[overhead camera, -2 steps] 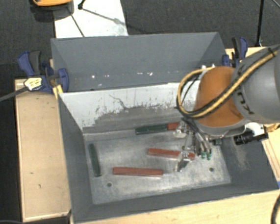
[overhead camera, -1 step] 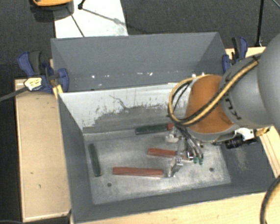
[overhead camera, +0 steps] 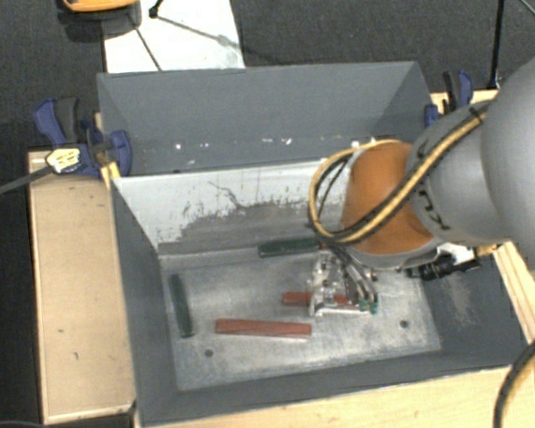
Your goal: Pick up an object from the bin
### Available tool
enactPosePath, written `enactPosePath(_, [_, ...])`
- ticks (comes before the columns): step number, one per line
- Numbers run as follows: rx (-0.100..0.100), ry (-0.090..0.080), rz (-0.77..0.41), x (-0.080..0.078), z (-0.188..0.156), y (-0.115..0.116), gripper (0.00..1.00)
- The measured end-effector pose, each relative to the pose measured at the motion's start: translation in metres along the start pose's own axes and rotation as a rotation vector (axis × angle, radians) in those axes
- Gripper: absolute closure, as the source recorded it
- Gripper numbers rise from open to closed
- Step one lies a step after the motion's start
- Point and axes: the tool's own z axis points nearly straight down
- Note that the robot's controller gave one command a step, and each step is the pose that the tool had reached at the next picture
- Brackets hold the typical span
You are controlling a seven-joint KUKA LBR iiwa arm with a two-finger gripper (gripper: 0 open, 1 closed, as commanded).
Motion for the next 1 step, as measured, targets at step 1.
enactPosePath(1, [0.000, 0.000, -0.001, 0.0000, 0.0000, 0.0000, 1.00])
